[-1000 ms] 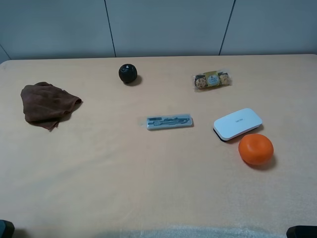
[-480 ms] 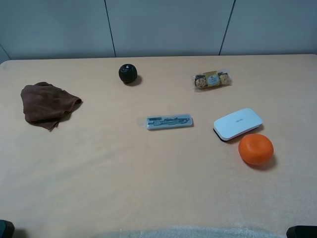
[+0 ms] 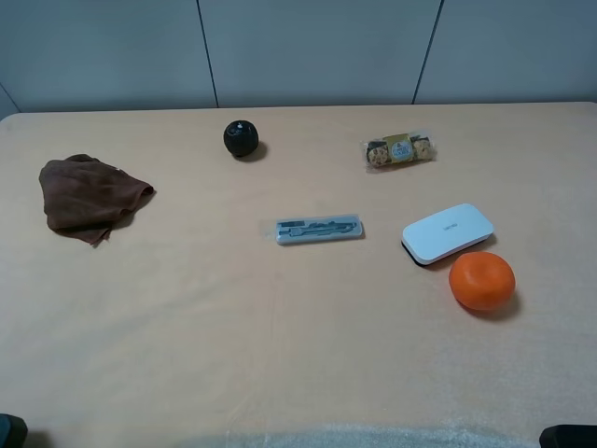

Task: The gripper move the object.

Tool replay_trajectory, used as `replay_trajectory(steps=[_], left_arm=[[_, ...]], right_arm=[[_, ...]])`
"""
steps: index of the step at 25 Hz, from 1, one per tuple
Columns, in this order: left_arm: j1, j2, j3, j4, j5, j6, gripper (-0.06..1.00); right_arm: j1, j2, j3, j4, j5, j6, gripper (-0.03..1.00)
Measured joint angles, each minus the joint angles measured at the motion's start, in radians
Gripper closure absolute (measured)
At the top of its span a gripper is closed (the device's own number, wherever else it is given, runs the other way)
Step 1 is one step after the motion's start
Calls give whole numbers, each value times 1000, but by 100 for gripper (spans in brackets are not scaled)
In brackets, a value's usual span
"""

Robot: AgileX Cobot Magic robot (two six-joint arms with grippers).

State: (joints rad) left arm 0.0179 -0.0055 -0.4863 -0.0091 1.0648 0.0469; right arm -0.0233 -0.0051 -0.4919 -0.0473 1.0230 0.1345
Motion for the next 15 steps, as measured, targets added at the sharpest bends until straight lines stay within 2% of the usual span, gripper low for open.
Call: replay_trajectory(steps=[15], left_arm=[[0, 0, 0, 0, 0, 0, 10]], right_arm=[[0, 0, 0, 0, 0, 0, 27]])
